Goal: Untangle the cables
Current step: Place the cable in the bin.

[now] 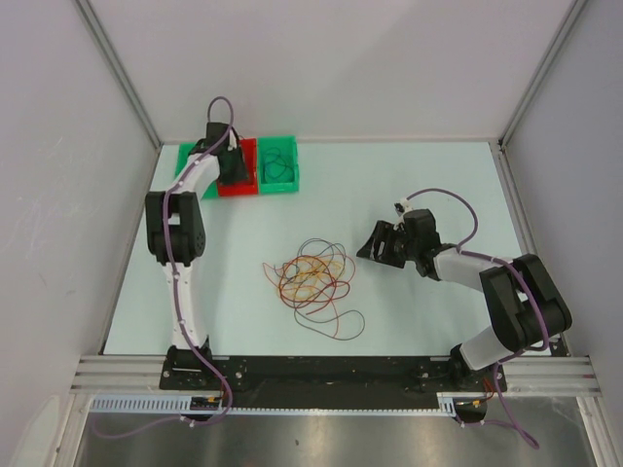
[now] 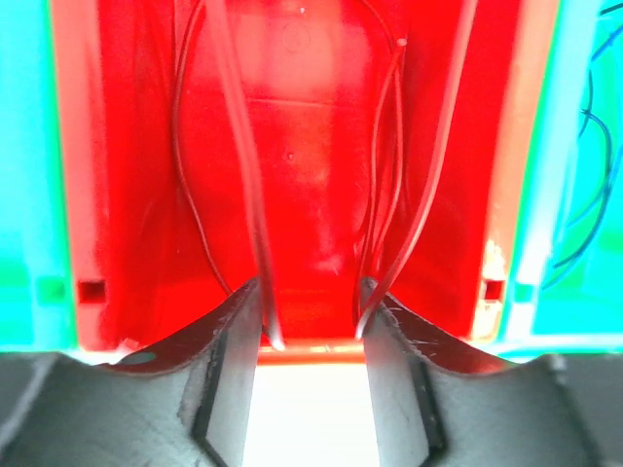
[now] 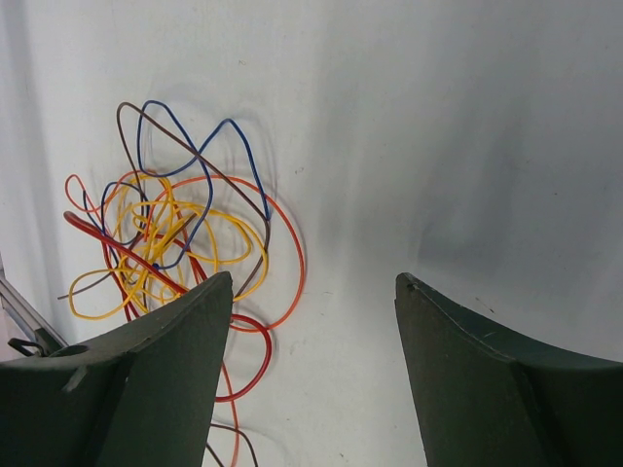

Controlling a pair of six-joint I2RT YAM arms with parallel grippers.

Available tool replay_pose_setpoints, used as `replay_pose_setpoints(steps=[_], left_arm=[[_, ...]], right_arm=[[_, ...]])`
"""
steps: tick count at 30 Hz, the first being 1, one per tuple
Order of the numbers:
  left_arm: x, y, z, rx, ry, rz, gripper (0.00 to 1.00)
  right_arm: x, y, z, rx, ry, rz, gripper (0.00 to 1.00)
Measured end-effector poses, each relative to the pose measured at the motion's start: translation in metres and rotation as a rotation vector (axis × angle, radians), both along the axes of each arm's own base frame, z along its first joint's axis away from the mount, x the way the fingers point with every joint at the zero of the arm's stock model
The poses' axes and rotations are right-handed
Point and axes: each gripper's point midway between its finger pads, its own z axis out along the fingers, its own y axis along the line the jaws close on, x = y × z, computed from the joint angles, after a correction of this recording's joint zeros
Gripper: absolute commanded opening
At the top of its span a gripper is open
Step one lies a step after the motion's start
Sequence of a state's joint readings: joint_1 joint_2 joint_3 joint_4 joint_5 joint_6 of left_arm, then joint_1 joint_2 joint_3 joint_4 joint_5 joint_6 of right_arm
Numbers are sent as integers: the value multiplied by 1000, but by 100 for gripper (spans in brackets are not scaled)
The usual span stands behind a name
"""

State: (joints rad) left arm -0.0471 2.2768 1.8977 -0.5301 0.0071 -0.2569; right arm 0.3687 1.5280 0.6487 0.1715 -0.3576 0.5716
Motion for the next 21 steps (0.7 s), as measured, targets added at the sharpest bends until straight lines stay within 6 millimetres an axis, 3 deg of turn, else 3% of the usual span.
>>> replay_pose_setpoints(steps=[10, 16, 21], left_arm=[[1, 3, 27, 15, -11, 6, 56], [19, 5, 67, 26, -97, 7, 57], [35, 5, 87, 30, -151, 4, 58]], right_arm=[[-1, -1, -1, 2, 2, 1, 72], [-2, 0, -1, 4, 3, 4, 72], [-2, 0, -2, 6, 5, 5, 72]])
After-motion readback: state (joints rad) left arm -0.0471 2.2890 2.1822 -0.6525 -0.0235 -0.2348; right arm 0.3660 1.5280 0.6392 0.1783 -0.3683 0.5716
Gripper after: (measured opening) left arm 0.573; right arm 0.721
